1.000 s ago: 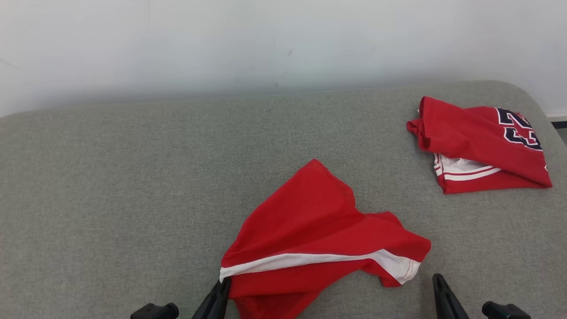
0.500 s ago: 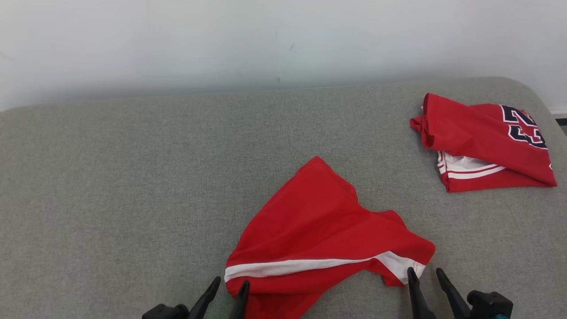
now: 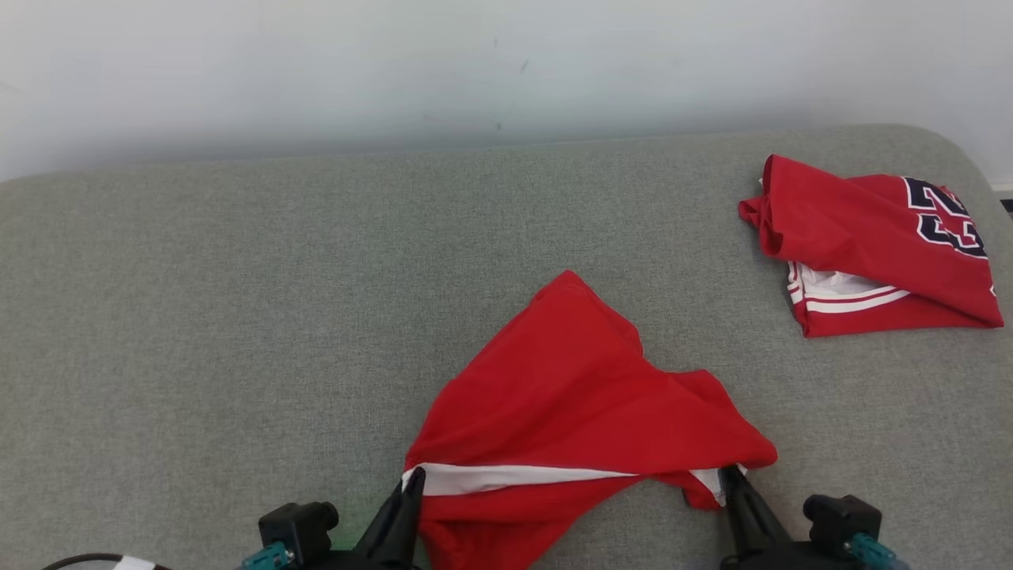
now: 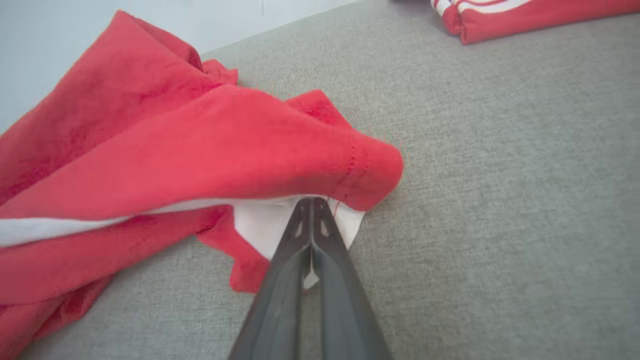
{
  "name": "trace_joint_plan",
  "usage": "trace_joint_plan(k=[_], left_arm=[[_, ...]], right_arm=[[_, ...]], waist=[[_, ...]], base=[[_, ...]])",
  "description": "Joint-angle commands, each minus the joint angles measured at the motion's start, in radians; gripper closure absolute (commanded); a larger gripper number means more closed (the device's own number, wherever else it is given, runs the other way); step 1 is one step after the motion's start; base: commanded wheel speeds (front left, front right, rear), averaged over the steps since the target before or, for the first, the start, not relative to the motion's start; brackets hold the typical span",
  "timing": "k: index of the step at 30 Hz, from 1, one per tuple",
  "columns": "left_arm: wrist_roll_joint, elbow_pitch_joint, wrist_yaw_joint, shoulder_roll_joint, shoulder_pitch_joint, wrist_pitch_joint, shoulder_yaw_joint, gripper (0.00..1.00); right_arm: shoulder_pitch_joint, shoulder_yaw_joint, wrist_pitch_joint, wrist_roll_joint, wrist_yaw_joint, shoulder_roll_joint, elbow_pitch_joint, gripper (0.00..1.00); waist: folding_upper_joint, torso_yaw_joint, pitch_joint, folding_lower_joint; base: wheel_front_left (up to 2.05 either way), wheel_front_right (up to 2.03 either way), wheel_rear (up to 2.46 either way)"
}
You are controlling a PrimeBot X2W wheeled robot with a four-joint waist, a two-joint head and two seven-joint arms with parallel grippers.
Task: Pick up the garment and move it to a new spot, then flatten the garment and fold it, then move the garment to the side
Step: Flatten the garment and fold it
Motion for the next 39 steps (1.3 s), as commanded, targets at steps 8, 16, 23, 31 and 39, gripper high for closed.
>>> trace_joint_plan(k=[8, 16, 23, 31, 39], left_arm=[[0.066, -0.128, 0.004, 0.050, 0.077, -0.009, 0.007, 1.00], [0.113, -0.212, 0.020, 0.059, 0.130, -0.010, 0.051, 1.00], [0.152, -0.201, 0.031, 0.050, 0.140, -0.010, 0.047, 0.00], [0.136, -0.177, 0.038, 0.061, 0.161, 0.024, 0.039, 0.00], [0.072, -0.101, 0.018, 0.023, 0.108, 0.035, 0.043, 0.00]], right_arm=[[0.137, -0.024, 0.000, 0.068, -0.002, -0.057, -0.202, 1.00], [0.160, 0.008, 0.000, 0.090, -0.002, -0.095, -0.205, 1.00], [0.140, 0.026, 0.000, 0.085, -0.002, -0.082, -0.140, 0.00], [0.088, 0.026, 0.000, 0.067, -0.002, -0.065, -0.071, 0.00], [-0.005, 0.071, 0.001, 0.060, -0.002, -0.040, 0.072, 0.00]], waist=[[-0.0001, 0.011, -0.007, -0.0001], [-0.0001, 0.003, -0.016, -0.0001], [-0.0001, 0.010, -0.031, -0.0001], [-0.0001, 0.017, -0.024, -0.0001], [-0.0001, 0.018, -0.009, -0.0001]], base=[[0.00, 0.00, 0.00], [0.00, 0.00, 0.00], [0.00, 0.00, 0.00], [0.00, 0.00, 0.00], [0.00, 0.00, 0.00]])
